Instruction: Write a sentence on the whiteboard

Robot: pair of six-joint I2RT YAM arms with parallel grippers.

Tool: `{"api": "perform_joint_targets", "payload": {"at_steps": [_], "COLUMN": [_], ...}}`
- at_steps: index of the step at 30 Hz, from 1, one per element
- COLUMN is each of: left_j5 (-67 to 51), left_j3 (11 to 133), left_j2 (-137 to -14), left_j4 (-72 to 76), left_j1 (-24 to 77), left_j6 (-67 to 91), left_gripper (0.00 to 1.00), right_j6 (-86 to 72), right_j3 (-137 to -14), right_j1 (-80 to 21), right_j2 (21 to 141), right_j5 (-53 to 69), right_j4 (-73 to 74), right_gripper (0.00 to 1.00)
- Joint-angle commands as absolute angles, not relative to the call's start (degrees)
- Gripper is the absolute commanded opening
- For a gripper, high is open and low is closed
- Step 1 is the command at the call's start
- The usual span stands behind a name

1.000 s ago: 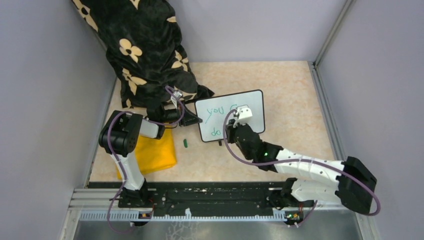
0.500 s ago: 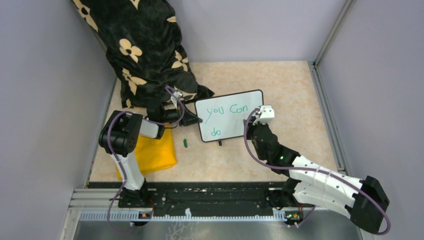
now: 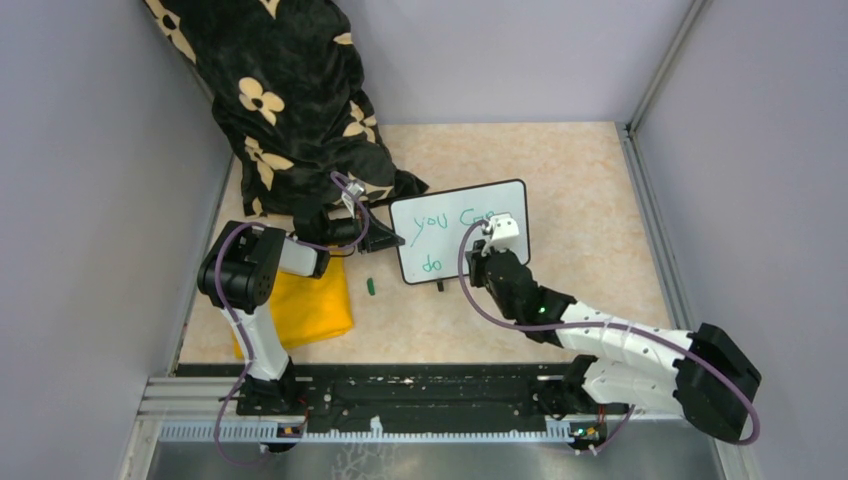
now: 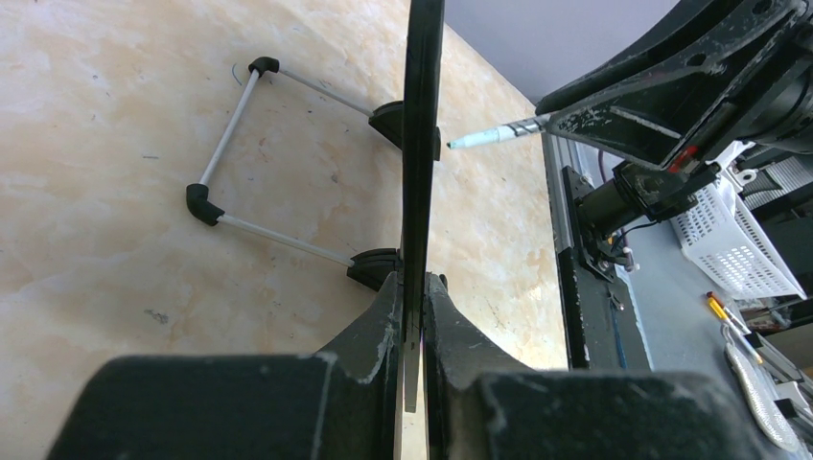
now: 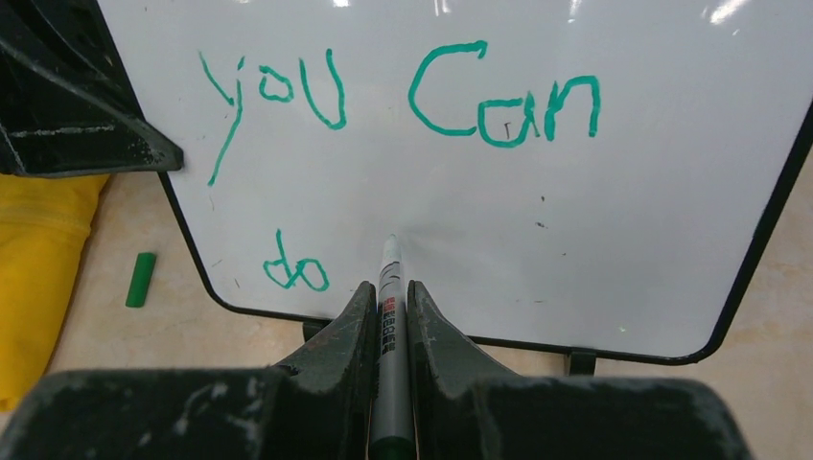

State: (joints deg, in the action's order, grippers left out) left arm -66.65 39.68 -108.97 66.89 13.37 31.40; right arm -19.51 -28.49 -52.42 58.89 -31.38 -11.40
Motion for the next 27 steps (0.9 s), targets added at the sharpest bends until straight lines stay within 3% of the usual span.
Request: {"api": "perform_joint_targets", "payload": {"at_steps": [1,27], "left_j5": [-65.7,-65.7], "left_j3": [39.5,39.5], "left_j2": [-110.7,-111.0], "left_j4": [60.2,59.9], "left_j1": [14.5,14.5], "left_j6": [29.1,28.9], "left_gripper": [0.0,0.0], "right_j6": [-17.7,-17.8], "right_j3": [-31.0,-31.6], "right_j1": [-54.0,-55.0], "right_j2": [60.7,62.8], "right_j5": [-30.5,-32.5], "right_j4": [-17.2,-18.1], "right_gripper": [0.0,0.0]}}
